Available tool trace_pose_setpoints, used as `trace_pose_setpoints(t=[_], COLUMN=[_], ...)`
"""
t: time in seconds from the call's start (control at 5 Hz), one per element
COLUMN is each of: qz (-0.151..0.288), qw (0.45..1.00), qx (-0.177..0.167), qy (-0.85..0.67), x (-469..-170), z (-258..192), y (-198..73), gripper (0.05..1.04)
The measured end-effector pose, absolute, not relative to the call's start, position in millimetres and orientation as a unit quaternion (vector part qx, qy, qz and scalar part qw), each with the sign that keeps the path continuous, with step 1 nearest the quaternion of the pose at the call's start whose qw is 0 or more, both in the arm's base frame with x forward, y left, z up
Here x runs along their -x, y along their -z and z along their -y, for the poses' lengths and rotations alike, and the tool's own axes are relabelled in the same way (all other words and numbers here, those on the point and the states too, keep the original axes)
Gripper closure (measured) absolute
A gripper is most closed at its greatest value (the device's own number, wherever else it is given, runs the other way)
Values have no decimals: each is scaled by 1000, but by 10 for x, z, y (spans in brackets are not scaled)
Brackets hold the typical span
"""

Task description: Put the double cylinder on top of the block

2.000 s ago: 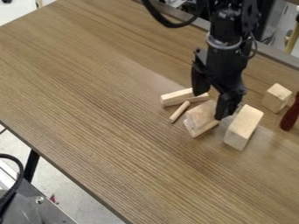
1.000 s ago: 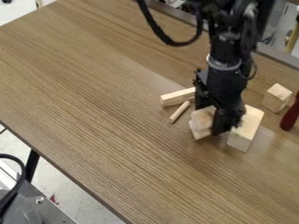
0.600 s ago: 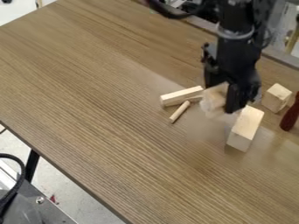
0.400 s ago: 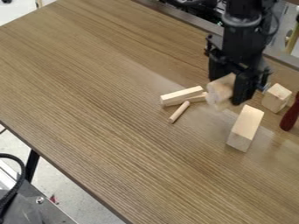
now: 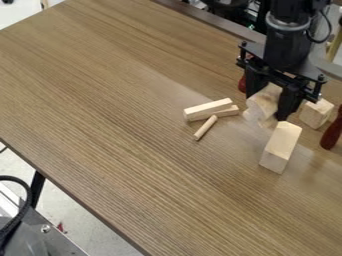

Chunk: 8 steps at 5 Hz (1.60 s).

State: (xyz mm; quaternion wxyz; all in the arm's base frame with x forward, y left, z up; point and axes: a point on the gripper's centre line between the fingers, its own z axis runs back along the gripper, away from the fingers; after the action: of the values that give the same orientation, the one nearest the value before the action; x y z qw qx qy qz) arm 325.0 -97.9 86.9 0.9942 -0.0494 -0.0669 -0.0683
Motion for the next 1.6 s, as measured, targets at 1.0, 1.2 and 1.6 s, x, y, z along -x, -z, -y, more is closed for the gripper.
trace_pose_setpoints(t=[1.0, 1.2, 1.6], qz=[62, 55, 60], qw=[993, 992, 991], qx=[90, 90, 89], qy=[-52, -62, -75], x=[-3367, -3376, -3391], z=[1154, 1175, 1202], y=[-688, -636, -617], gripper=[466, 466, 466])
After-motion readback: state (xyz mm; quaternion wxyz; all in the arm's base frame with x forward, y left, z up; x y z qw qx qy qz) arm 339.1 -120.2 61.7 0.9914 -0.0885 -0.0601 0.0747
